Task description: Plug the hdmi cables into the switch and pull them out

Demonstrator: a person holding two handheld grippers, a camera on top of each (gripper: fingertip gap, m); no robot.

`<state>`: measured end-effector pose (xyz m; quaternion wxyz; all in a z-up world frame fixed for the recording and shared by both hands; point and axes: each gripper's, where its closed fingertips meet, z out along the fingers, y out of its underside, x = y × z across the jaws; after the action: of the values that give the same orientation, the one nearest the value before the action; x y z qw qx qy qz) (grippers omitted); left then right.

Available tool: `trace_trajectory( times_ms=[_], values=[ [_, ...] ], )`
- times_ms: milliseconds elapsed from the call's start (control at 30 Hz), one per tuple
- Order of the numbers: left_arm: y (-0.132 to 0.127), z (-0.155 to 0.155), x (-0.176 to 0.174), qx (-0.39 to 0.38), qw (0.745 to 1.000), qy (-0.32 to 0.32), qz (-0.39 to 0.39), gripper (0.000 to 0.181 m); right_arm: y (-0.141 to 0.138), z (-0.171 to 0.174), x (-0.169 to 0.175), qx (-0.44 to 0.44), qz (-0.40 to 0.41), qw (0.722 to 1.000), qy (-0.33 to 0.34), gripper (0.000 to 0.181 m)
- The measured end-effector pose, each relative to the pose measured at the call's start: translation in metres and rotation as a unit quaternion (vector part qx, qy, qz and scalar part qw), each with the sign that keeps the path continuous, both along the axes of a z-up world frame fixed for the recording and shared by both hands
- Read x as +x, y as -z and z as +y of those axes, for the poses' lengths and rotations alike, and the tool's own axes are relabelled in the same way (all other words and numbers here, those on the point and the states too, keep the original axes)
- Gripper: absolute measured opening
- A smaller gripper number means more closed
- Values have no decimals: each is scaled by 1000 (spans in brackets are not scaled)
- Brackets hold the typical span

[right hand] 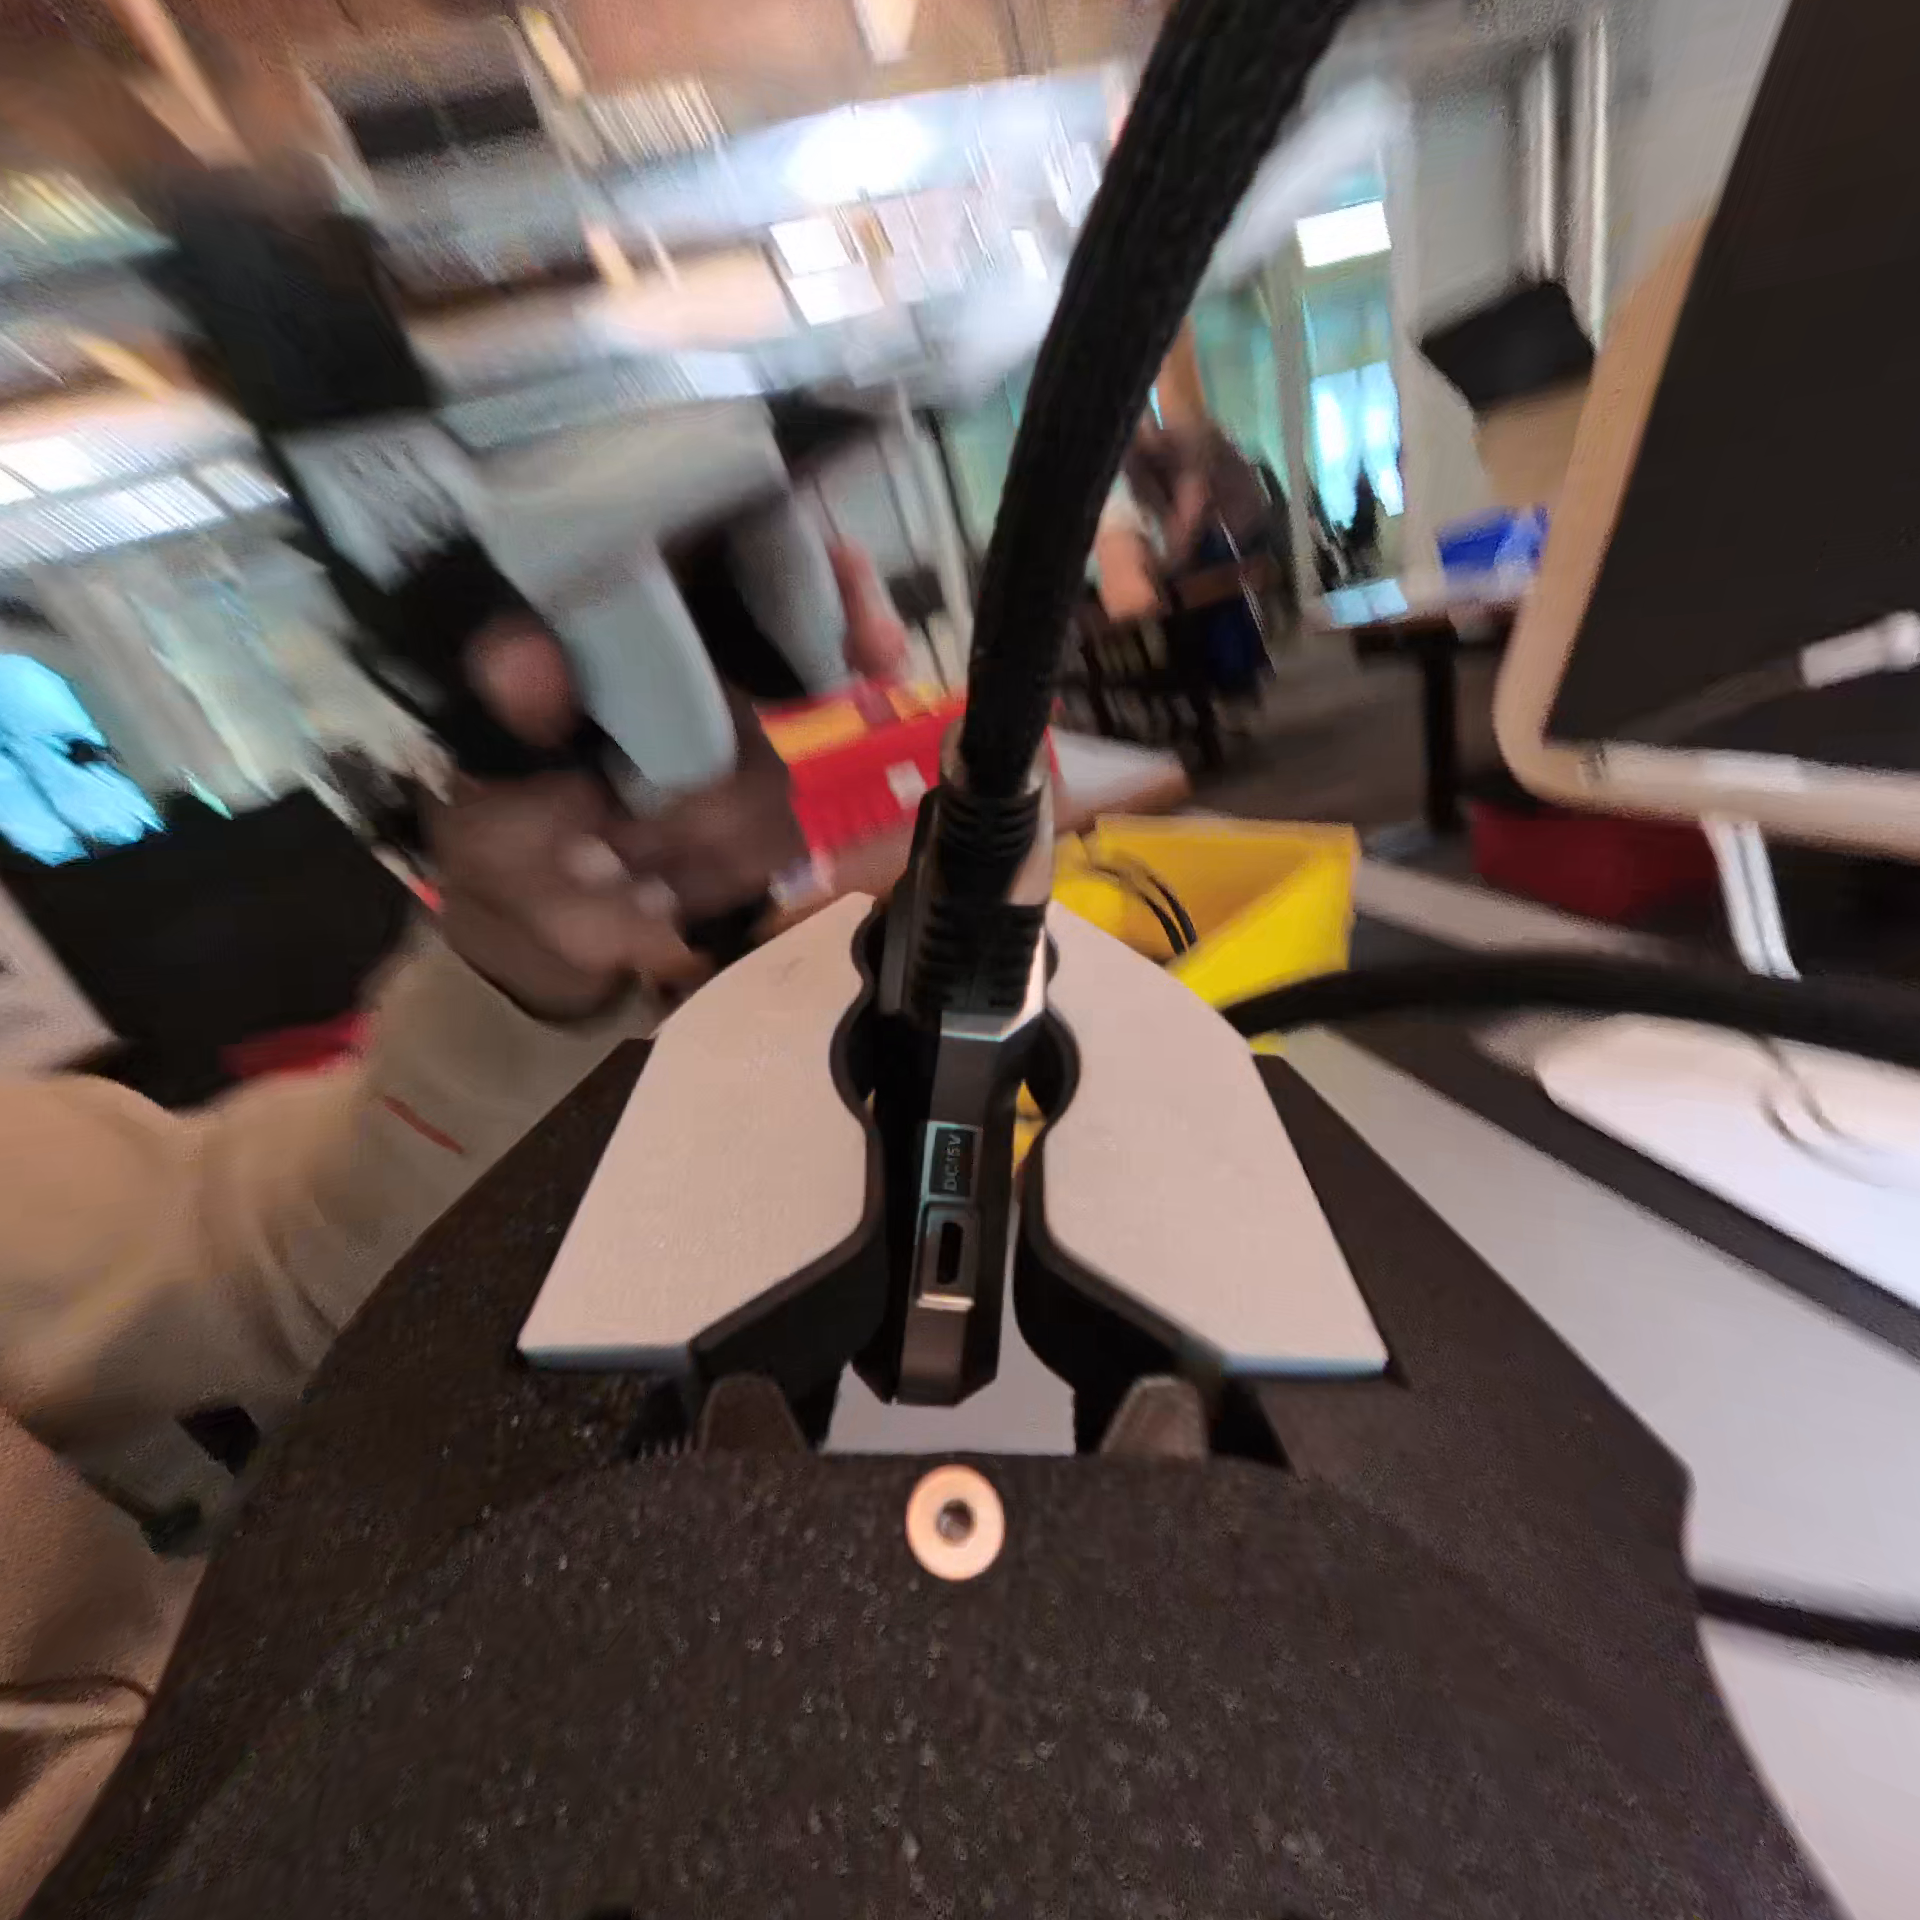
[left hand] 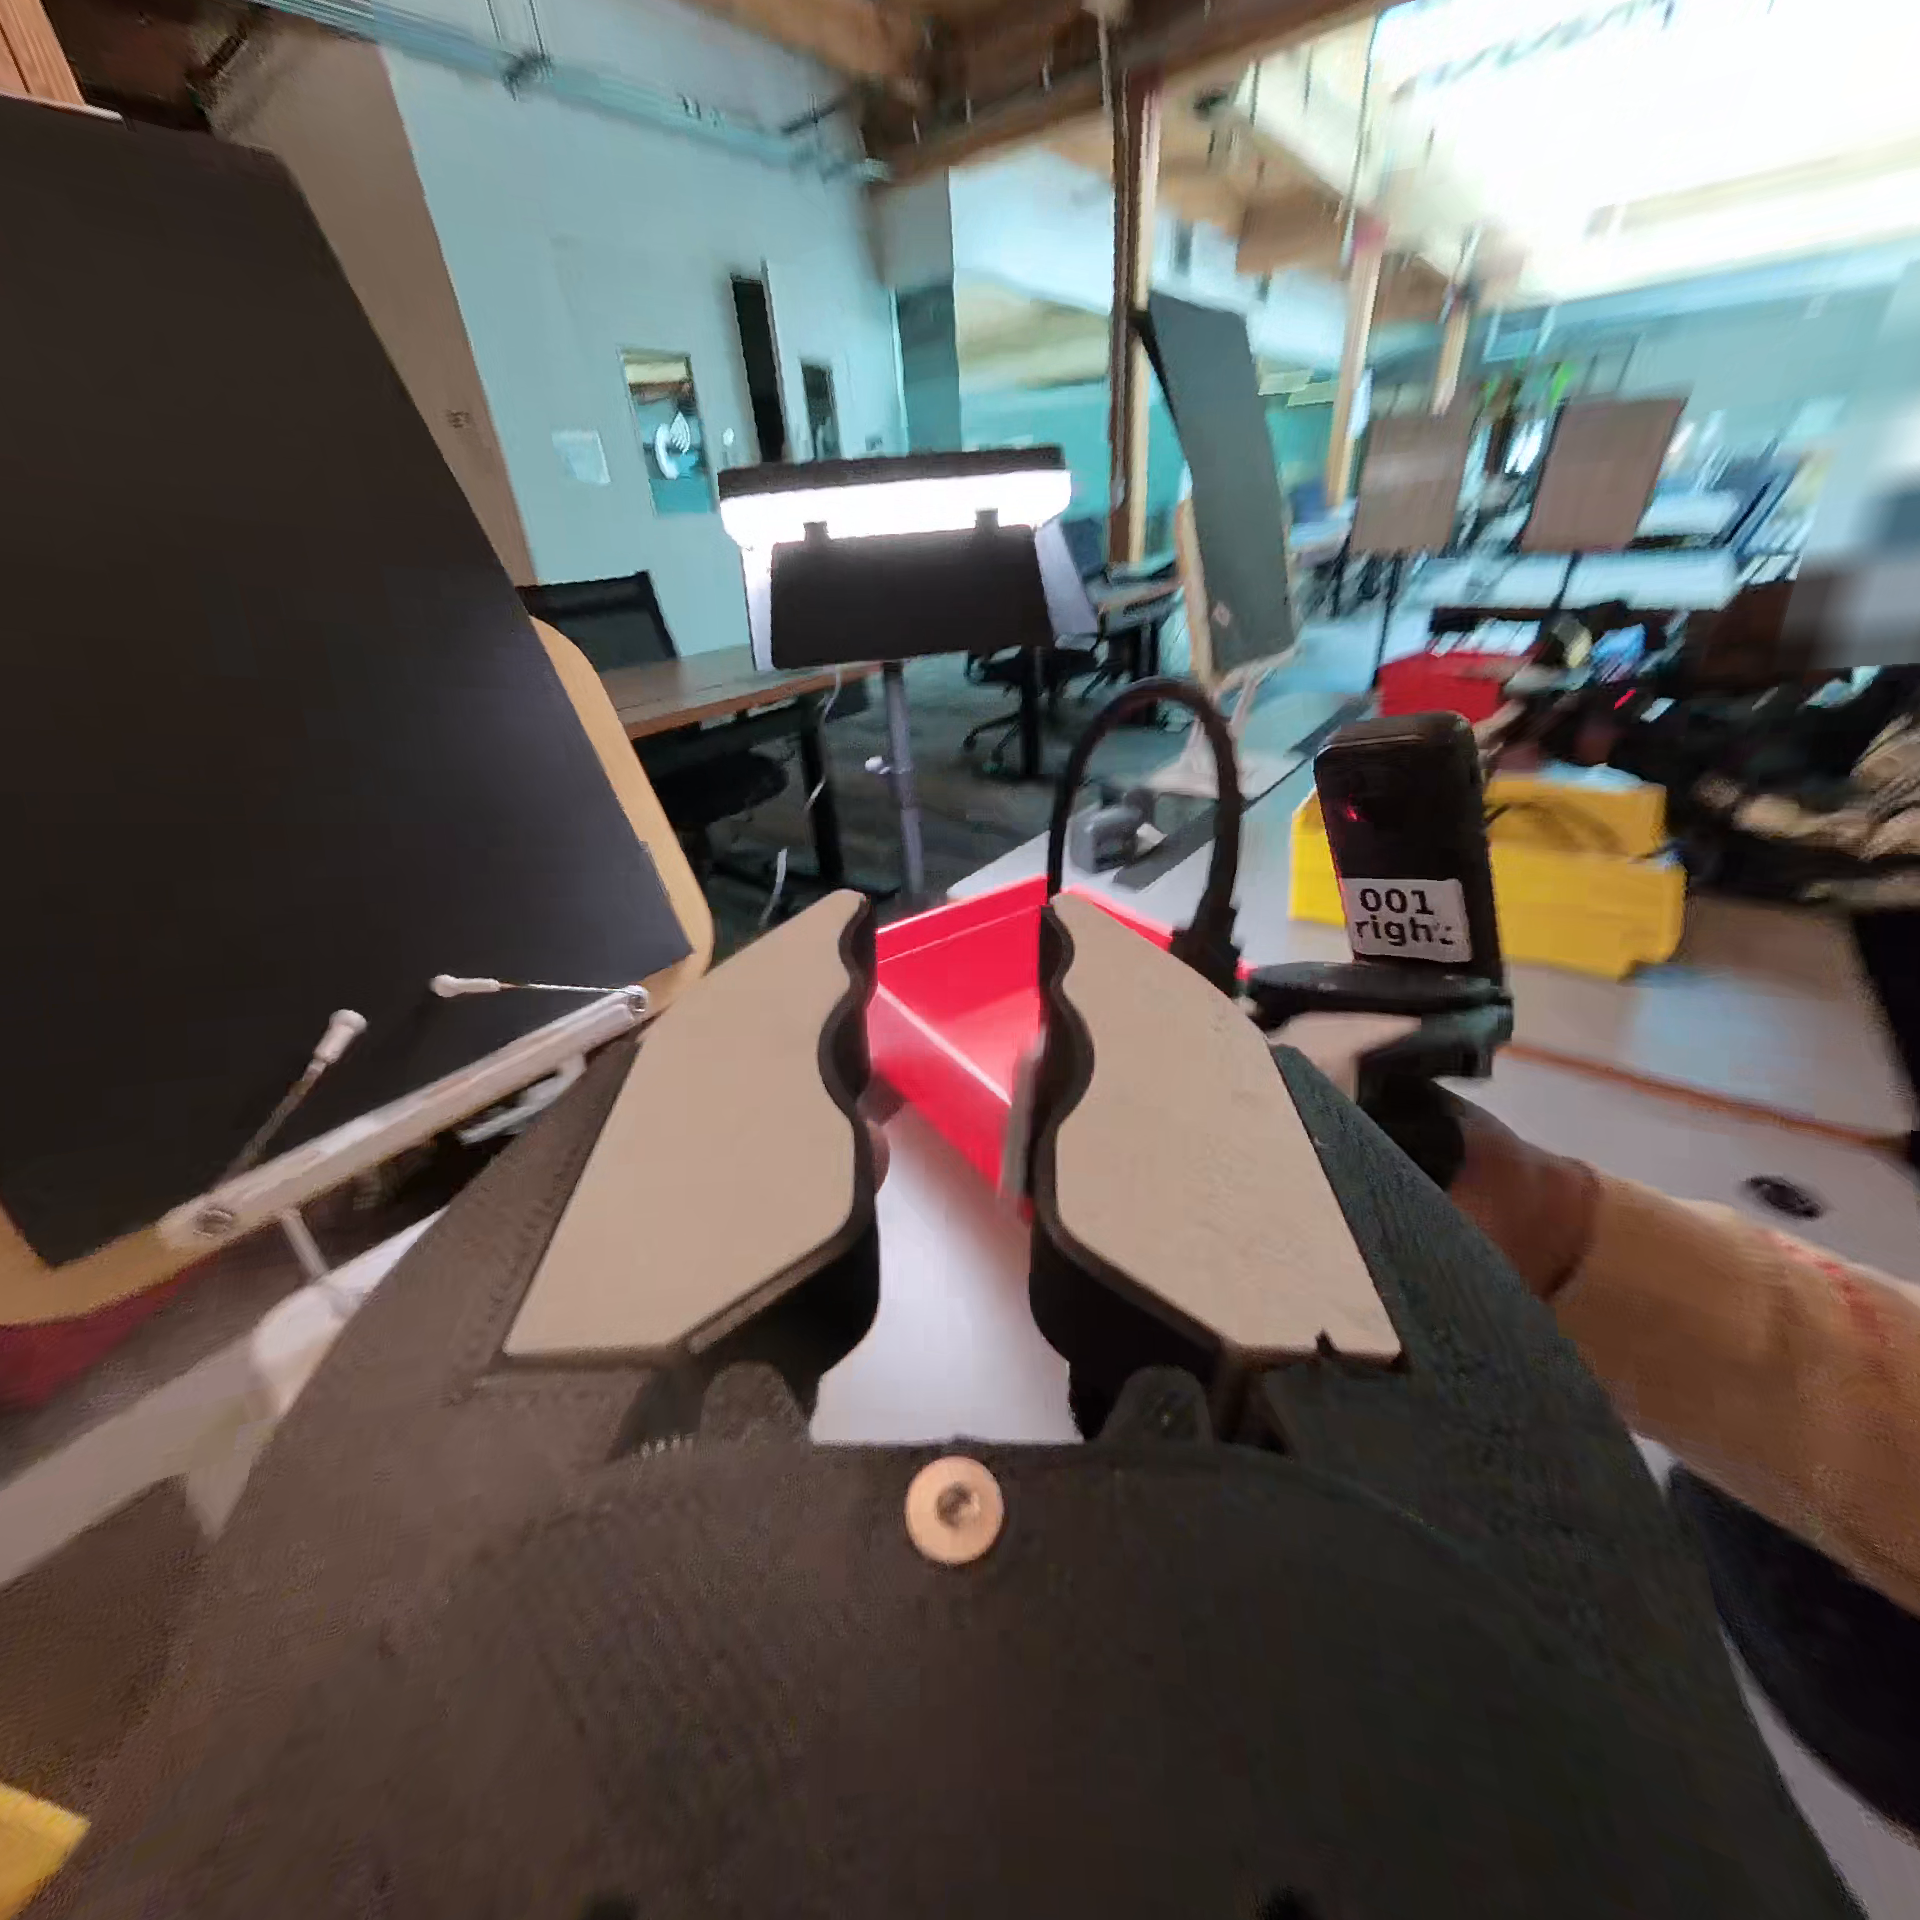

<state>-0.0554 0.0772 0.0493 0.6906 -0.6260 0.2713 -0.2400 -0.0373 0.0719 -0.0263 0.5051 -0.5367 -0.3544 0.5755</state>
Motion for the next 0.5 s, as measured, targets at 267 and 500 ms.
trace_trajectory(
  times_ms=[267, 500],
  values=[
    [47, -34, 22, -86, 971, 203, -95, 33, -48, -31, 29, 0, 186, 976, -110, 24],
    [47, -42, 19, -66, 976, 194, -79, 27, -33, -31, 6, -42, 196, 970, -135, 24]
  ],
)
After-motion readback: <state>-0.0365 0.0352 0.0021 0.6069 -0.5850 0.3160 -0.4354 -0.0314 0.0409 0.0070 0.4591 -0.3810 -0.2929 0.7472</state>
